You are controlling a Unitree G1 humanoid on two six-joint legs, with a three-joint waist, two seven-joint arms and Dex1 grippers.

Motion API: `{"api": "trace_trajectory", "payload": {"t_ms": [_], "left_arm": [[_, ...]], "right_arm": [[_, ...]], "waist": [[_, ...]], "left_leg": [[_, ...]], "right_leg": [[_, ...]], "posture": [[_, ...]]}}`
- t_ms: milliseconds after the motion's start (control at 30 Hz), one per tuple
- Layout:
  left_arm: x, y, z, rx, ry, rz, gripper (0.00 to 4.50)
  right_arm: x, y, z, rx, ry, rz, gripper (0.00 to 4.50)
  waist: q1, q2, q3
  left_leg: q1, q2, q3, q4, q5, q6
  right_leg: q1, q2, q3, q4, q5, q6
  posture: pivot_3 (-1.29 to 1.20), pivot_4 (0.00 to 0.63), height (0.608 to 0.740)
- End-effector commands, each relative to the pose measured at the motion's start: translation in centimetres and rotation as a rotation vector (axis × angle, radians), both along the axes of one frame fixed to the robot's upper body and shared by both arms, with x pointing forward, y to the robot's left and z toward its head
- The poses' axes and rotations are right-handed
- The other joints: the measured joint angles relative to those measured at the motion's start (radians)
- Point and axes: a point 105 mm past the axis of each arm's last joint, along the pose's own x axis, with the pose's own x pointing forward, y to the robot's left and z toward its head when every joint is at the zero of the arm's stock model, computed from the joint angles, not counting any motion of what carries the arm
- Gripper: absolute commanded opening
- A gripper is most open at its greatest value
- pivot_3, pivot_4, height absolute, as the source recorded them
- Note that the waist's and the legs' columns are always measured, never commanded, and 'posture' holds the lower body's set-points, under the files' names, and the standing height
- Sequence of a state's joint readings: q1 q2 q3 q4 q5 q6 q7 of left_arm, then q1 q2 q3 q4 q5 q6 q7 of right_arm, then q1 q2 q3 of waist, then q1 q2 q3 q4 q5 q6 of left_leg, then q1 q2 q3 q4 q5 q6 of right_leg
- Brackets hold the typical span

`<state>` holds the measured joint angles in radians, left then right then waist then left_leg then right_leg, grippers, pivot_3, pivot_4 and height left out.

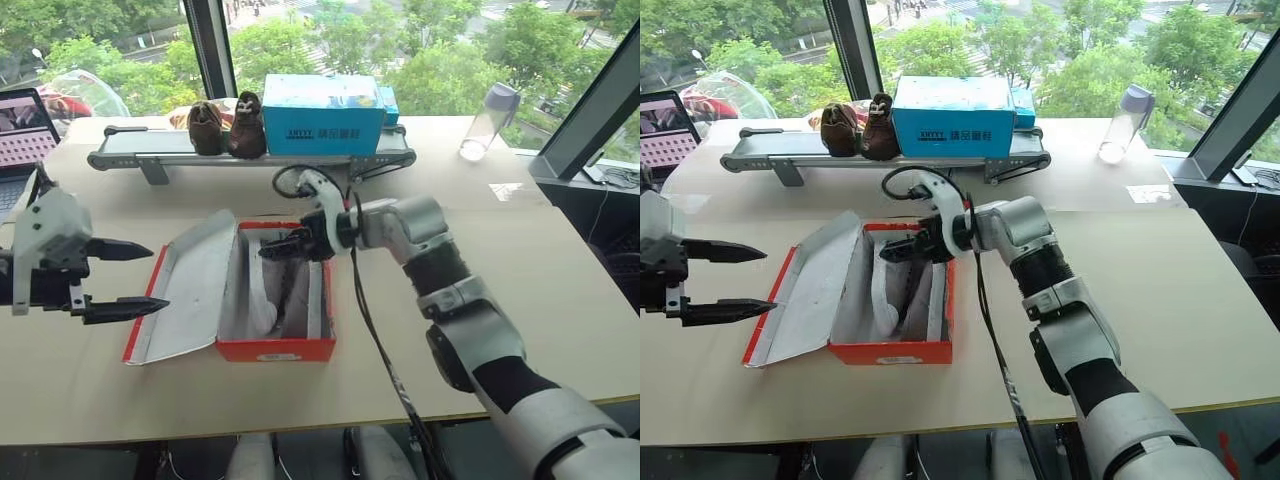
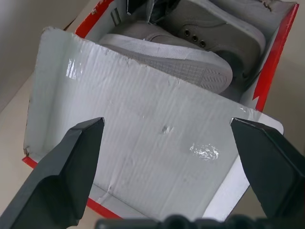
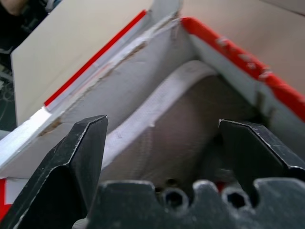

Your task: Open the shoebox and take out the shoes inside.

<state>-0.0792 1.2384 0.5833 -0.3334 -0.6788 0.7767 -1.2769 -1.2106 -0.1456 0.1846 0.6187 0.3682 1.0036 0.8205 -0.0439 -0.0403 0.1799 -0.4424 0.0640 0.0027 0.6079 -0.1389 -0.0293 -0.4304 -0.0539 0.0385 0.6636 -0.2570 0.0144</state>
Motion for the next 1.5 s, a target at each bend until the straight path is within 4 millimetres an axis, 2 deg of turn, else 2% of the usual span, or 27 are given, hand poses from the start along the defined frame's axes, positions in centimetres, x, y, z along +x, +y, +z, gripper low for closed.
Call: {"api": "trace_trajectory", "payload": {"t_ms": [33,233,333,500,667,800,867,1033,1133,1300,1500], "left_arm": [[-0.8,-1.1,1.7,-0.051,-0.058,-0.017,4.5],[-1.4,-1.2,1.7,-0.078,-0.068,0.01,4.5],[-2.0,-1.7,2.6,-0.133,-0.087,0.005,4.5],[-2.6,-1.7,2.9,-0.143,-0.096,0.028,4.5],[-2.8,-1.7,2.6,-0.134,-0.089,0.044,4.5],[-3.0,-1.5,2.3,-0.127,-0.084,0.06,4.5],[-3.0,-1.4,2.1,-0.124,-0.081,0.063,4.5],[-2.7,-1.2,1.6,-0.108,-0.077,0.066,4.5],[-2.6,-1.3,1.5,-0.106,-0.08,0.06,4.5],[-2.4,-1.3,1.4,-0.103,-0.086,0.053,4.5],[-2.3,-1.3,1.2,-0.098,-0.091,0.055,4.5]], "right_arm": [[0.4,0.0,2.4,0.043,-0.047,0.022,4.39],[-0.7,1.5,0.7,0.03,0.024,0.115,4.39],[-1.0,2.0,-0.9,0.015,0.074,0.129,4.39],[-1.5,2.9,-2.0,0.016,0.145,0.148,4.39],[-1.7,3.5,-1.8,0.028,0.146,0.167,4.39],[-0.5,3.1,0.7,0.058,0.075,0.137,4.39],[-0.4,2.8,1.9,0.102,0.105,0.12,4.39],[-0.5,2.1,2.6,0.109,0.142,0.121,4.39],[-0.5,1.7,2.5,0.09,0.151,0.118,4.39],[-0.2,0.9,0.5,0.028,0.17,0.098,4.39],[-0.7,2.1,-1.3,0.005,0.192,0.113,4.39]], "waist": [[-0.001,0.0,0.0],[-0.007,0.0,0.0],[-0.008,0.0,0.0],[-0.007,-0.001,0.0],[-0.01,-0.001,0.0],[-0.018,0.0,0.0],[-0.021,0.0,0.0],[-0.023,0.0,0.0],[-0.024,0.0,0.0],[-0.024,0.0,0.0],[-0.024,0.0,0.0]], "left_leg": [[0.0,0.001,0.0,0.0,0.0,0.0],[0.001,0.001,0.0,0.0,0.0,0.0],[0.001,0.001,0.0,0.0,0.0,0.0],[0.002,0.001,0.0,0.0,0.0,0.0],[0.004,0.002,0.0,0.0,0.0,0.0],[0.004,0.002,0.0,0.0,0.0,0.0],[0.004,0.002,0.0,0.0,0.0,0.0],[0.003,0.002,0.0,0.0,0.0,-0.001],[0.003,0.002,0.0,0.0,0.0,-0.001],[0.003,0.002,0.0,0.0,0.0,-0.001],[0.003,0.002,0.0,0.0,0.0,-0.001]], "right_leg": [[0.0,0.001,0.0,0.0,0.0,0.0],[0.0,0.001,0.001,0.0,0.0,0.0],[0.0,0.002,0.001,0.0,0.0,0.0],[0.002,0.002,0.0,0.0,0.0,0.0],[0.004,0.002,0.0,0.0,0.0,0.0],[0.003,0.002,0.0,0.0,0.0,0.0],[0.003,0.002,0.0,0.0,0.0,0.0],[0.003,0.002,0.0,0.0,0.0,-0.001],[0.003,0.002,0.0,0.0,0.0,-0.001],[0.003,0.002,0.0,0.0,0.0,-0.001],[0.003,0.002,0.0,0.0,0.0,-0.001]], "posture": [[0.0,0.15,0.74],[0.0,0.15,0.74],[0.0,0.15,0.74],[0.0,0.15,0.74],[0.0,0.15,0.74],[0.0,0.15,0.74],[0.0,0.15,0.74],[0.0,0.15,0.74],[0.0,0.15,0.74],[0.0,0.15,0.74],[0.0,0.15,0.74]]}}
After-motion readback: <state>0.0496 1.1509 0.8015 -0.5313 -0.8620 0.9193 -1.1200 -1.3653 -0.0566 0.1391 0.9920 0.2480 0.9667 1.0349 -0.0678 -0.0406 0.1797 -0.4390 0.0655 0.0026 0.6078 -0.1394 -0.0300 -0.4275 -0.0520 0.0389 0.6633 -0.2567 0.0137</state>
